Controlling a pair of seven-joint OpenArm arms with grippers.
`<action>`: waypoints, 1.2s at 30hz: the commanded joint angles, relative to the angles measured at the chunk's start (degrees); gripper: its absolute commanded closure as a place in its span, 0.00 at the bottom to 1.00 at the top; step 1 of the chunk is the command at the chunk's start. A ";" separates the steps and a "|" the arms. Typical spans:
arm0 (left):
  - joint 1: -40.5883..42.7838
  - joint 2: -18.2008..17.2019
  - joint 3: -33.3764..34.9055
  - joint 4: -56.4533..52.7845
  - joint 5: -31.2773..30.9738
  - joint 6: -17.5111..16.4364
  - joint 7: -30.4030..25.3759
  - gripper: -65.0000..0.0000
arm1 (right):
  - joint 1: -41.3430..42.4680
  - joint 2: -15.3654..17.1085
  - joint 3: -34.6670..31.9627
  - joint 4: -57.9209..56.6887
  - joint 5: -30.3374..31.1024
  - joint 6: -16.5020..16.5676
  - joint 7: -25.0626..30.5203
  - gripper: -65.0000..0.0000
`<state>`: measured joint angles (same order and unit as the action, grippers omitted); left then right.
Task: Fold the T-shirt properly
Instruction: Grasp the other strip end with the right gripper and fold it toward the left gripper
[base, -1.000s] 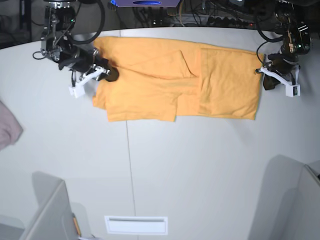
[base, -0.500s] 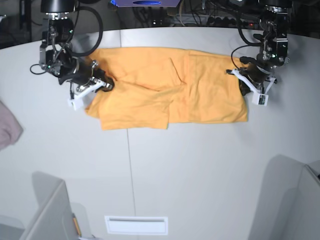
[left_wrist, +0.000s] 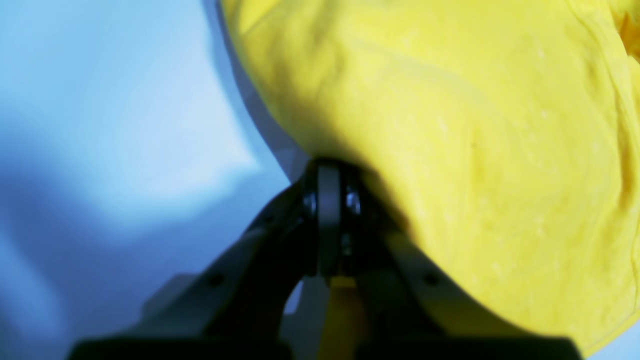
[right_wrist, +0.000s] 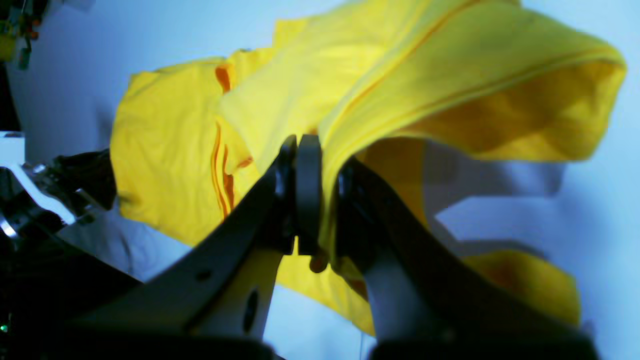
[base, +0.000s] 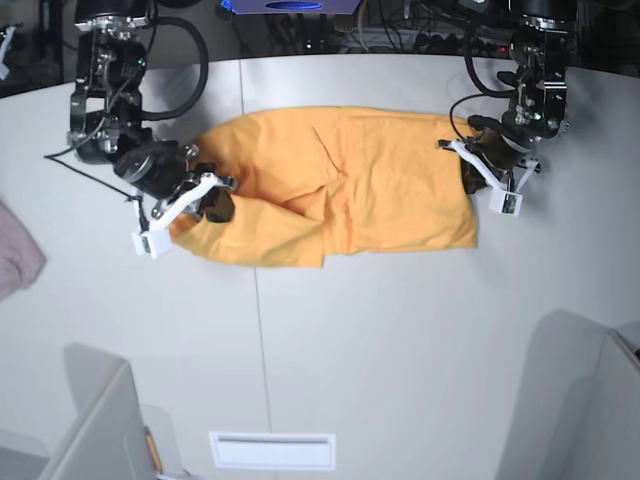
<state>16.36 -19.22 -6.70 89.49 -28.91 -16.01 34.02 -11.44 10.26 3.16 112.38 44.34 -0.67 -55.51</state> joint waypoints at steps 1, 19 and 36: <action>0.04 -0.60 -0.20 0.57 0.20 0.23 0.49 1.00 | 0.58 0.33 -1.18 1.42 0.89 0.45 0.78 1.00; -1.28 -0.69 -3.10 0.05 0.20 0.32 0.49 1.00 | 6.83 7.28 -13.75 4.06 0.98 0.80 5.35 1.00; -2.60 -0.60 -2.31 0.13 0.20 0.32 6.73 1.00 | 11.57 -8.55 -31.33 0.28 0.72 0.45 4.91 1.00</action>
<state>13.89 -19.25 -8.84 89.06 -28.86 -15.42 39.64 -0.89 1.98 -28.23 111.66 44.10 -0.64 -51.86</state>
